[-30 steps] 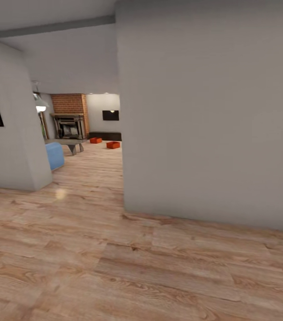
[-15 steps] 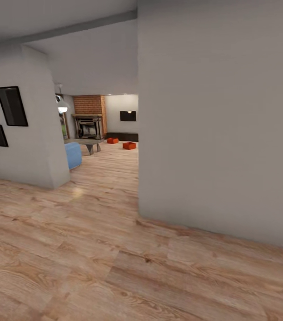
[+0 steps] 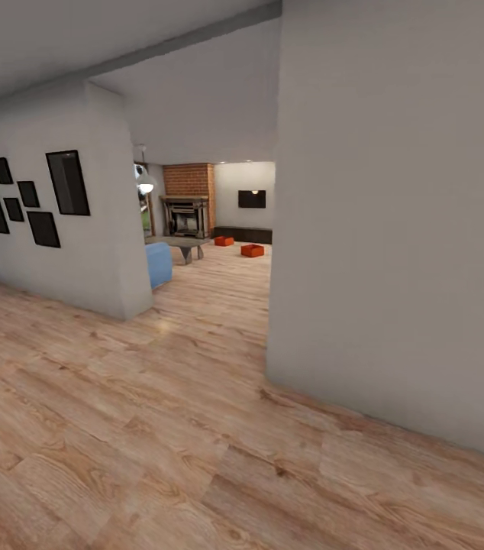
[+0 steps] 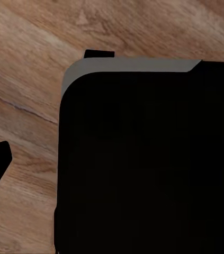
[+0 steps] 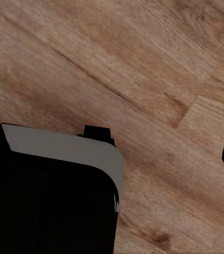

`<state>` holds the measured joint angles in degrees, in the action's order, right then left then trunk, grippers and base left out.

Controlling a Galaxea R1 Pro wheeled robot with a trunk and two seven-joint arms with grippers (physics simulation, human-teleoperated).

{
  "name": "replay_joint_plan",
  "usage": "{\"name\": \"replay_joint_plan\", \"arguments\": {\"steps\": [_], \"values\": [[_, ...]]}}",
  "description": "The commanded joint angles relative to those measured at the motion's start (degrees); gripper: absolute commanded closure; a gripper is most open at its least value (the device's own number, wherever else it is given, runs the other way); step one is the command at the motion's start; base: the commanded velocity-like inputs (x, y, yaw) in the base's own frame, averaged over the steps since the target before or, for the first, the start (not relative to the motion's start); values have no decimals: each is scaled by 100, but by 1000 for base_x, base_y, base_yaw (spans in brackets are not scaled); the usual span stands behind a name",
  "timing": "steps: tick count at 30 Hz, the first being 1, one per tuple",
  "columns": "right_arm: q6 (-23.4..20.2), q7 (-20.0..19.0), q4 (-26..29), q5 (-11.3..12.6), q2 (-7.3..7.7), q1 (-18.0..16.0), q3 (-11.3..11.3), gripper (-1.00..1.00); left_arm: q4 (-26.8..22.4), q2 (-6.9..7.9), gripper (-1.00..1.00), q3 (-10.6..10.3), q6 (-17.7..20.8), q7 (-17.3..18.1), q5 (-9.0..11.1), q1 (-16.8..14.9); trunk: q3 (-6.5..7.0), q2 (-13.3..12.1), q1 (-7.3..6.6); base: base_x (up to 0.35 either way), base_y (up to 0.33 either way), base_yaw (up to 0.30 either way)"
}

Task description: Move the two storage containers from the living room to the garage. In the garage, place one container on the floor and stack the other container on top of it (either order is fine).

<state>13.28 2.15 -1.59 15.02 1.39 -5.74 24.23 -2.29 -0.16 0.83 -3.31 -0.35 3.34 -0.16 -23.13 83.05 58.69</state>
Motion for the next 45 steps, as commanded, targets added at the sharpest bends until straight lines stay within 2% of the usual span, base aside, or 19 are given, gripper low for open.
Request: {"name": "replay_joint_plan", "arguments": {"steps": [1,30,45], "values": [[34,4,-17,49,-3,-6,47,-100,0,-2,-100,5,-13,-3,35,-2,-6,3,3,323,0,269],[16,-12,-24,89,18,-6,29,-100,0,-2,-100,5,-12,-1,35,-2,-6,3,3,323,0,269],[53,-4,-17,28,19,-6,87,-100,0,-2,-100,5,-20,-9,35,-2,-6,3,3,323,0,26]]}}
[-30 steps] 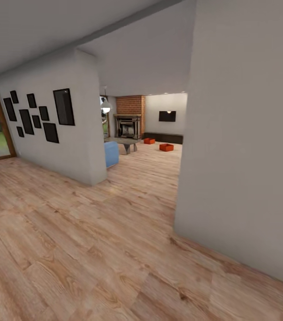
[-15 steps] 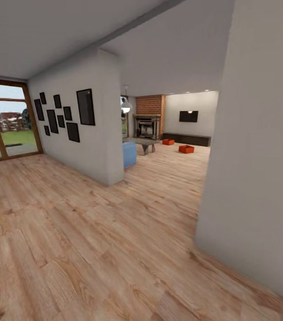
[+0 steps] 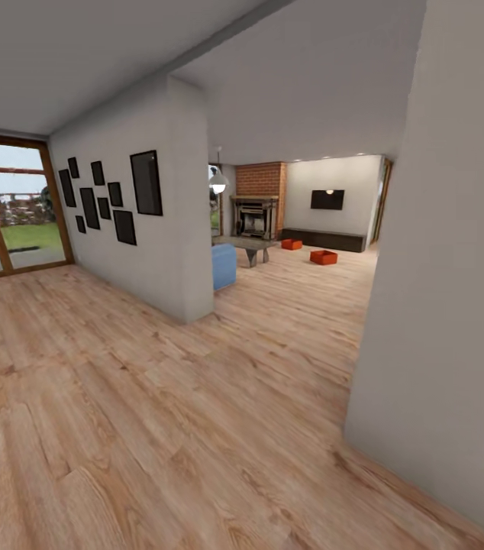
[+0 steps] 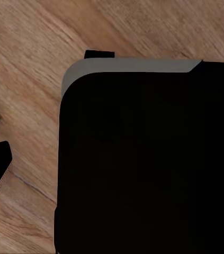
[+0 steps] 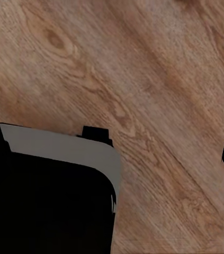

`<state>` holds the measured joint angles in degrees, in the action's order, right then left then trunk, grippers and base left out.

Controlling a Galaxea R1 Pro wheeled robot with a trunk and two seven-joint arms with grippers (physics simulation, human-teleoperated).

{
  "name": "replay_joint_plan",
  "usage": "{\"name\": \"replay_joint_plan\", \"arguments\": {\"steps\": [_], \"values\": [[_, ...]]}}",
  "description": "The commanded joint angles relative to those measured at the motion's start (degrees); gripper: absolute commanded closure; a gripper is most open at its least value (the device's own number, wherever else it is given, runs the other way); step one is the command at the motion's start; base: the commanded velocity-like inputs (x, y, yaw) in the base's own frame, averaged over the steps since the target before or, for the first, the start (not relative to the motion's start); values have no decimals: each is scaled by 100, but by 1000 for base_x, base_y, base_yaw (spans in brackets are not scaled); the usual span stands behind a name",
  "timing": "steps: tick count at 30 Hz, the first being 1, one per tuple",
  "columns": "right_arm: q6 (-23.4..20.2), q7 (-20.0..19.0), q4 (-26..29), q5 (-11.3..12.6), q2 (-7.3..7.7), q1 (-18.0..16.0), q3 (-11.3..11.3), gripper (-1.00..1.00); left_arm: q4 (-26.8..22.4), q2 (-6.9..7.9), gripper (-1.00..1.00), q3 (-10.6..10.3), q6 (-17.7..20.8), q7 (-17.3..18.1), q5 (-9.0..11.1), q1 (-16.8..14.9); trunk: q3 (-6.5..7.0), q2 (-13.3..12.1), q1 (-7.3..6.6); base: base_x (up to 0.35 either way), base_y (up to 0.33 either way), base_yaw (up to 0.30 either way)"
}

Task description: Move the two storage containers from the living room to the garage. In the garage, place one container on the floor and stack the other container on top of it (either order is fine).

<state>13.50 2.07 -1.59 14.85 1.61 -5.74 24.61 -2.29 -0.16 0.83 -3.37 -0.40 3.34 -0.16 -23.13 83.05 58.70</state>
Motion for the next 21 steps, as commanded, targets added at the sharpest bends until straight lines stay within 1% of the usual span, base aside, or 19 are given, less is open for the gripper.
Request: {"name": "replay_joint_plan", "arguments": {"steps": [1,16,18,21], "values": [[27,4,-17,45,-3,-7,50,-100,0,-1,-100,4,-15,-4,35,-2,-6,3,3,323,0,0],[44,8,-17,44,-18,-7,38,-100,0,-1,-100,4,-6,-4,35,-2,-6,3,3,323,0,2],[42,10,-17,44,-19,-7,36,-100,0,-1,-100,4,-6,-4,35,-2,-6,3,3,323,0,104],[40,12,-17,44,-20,-7,29,-100,0,-1,-100,4,-7,-4,35,-2,-6,3,3,323,0,209]]}}
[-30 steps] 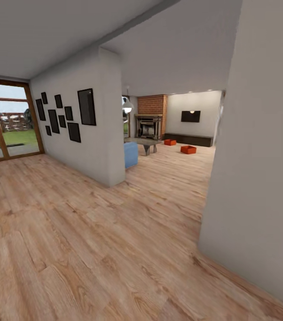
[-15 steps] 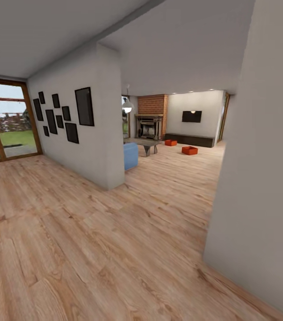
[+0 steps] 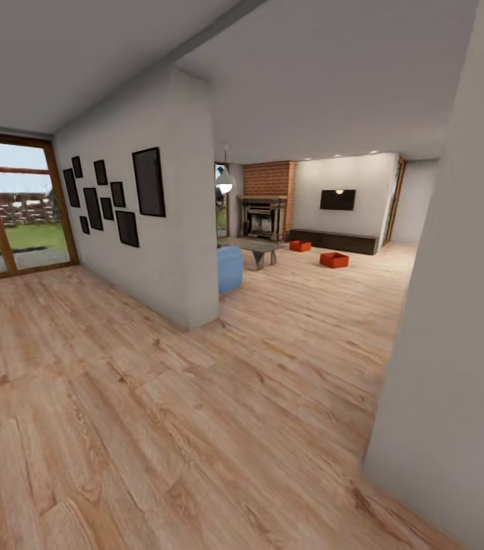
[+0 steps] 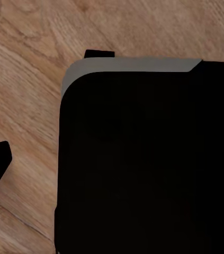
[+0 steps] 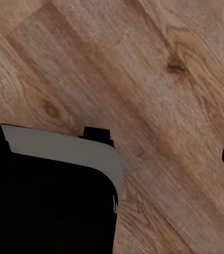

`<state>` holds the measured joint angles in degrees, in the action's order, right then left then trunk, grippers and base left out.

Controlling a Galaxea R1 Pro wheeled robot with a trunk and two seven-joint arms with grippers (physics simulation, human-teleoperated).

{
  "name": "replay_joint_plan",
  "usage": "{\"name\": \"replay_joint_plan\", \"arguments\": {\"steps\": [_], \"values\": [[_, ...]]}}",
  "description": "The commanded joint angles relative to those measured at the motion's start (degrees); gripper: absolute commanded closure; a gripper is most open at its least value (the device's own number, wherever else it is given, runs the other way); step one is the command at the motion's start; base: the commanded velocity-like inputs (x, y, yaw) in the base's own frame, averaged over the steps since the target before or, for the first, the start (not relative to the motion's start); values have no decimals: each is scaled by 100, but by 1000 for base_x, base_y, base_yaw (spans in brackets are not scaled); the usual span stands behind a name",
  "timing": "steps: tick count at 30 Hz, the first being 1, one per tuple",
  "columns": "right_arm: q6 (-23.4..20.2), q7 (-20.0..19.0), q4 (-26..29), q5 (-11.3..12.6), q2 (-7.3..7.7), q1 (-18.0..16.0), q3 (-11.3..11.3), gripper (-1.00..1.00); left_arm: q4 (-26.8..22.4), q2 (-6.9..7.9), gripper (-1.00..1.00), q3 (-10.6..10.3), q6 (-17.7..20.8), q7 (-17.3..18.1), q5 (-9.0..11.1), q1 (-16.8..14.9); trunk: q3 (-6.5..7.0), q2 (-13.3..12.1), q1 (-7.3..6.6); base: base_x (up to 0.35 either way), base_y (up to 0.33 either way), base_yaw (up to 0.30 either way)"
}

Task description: Move the two storage containers from the living room to the garage. In the garage, place one container on the floor and stack the other container on top of it (either order is fine).

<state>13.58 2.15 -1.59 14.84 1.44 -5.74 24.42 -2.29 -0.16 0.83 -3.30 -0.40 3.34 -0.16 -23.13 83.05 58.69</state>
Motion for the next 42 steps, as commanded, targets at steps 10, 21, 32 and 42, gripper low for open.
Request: {"name": "replay_joint_plan", "arguments": {"steps": [10,21,32,42], "values": [[31,5,-17,54,-3,-6,38,-100,0,-2,-100,5,-16,-4,35,-2,-6,3,3,323,0,258],[24,-11,-17,54,13,-6,64,-100,0,-2,-100,5,-13,-4,35,-2,-6,3,3,323,0,173],[13,-13,-17,37,23,-6,92,-100,0,-2,-100,5,-14,-3,35,-2,-6,3,3,323,0,3],[12,-13,-17,37,23,-6,98,-100,0,-2,-100,5,-13,-4,35,-2,-6,3,3,323,0,0]]}}
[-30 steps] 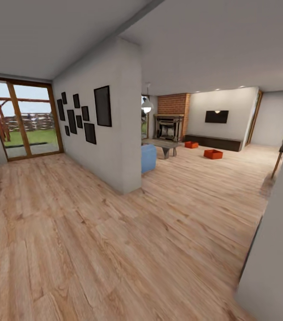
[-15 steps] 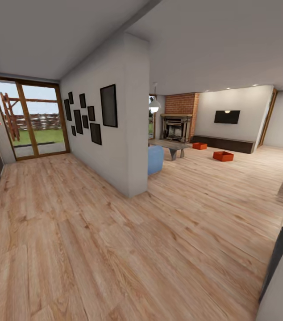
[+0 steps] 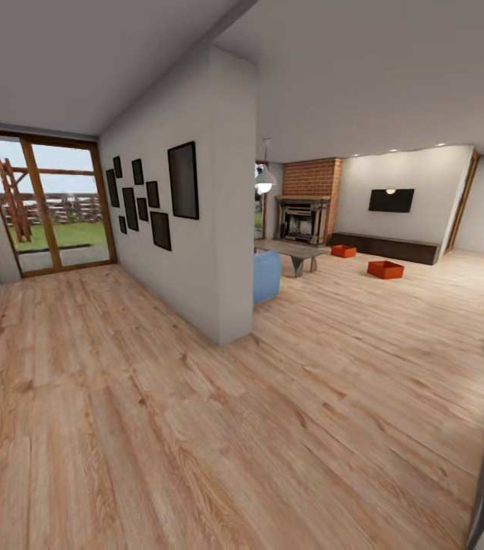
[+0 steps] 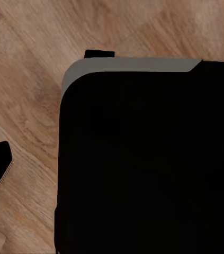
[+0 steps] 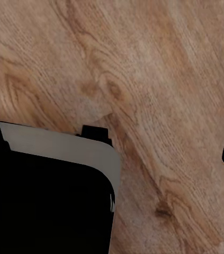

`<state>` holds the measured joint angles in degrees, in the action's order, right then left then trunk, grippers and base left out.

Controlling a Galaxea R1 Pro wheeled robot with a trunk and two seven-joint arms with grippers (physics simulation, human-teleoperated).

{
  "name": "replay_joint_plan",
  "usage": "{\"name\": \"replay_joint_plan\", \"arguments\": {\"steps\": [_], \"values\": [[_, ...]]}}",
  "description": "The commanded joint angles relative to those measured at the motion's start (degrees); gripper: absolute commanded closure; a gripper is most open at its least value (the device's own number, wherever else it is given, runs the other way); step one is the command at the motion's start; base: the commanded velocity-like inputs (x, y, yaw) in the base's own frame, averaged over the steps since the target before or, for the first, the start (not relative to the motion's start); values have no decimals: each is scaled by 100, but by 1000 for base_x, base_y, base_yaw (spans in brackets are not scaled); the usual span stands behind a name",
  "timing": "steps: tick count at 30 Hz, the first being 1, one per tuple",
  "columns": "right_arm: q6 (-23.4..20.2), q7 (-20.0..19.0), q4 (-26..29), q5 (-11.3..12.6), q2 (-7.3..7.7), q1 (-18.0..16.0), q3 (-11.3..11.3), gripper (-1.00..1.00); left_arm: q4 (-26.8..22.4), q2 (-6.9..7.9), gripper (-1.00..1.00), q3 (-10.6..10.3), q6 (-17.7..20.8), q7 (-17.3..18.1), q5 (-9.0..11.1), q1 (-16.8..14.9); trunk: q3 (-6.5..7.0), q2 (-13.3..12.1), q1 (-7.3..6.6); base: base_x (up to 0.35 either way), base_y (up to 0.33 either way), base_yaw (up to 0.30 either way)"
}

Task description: Move the two storage containers from the living room to the garage. In the garage, place one container on the floor and stack the other container on top of it (either order is fine).

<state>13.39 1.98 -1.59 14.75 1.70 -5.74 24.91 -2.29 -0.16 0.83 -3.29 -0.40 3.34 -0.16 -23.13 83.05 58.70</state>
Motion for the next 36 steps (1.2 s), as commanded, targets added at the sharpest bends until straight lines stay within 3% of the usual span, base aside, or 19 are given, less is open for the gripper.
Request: {"name": "replay_joint_plan", "arguments": {"steps": [1,25,36], "values": [[32,4,-17,46,-3,-7,49,-100,0,-1,-100,5,-14,-2,35,-2,-6,3,3,323,0,0],[14,4,-17,54,-11,-7,52,-100,0,-1,-100,5,-18,-4,35,-2,-6,3,3,323,0,-2],[6,4,-17,46,-20,-7,75,-100,0,-1,-100,5,-19,-2,35,-2,-6,3,3,323,0,-200]]}}
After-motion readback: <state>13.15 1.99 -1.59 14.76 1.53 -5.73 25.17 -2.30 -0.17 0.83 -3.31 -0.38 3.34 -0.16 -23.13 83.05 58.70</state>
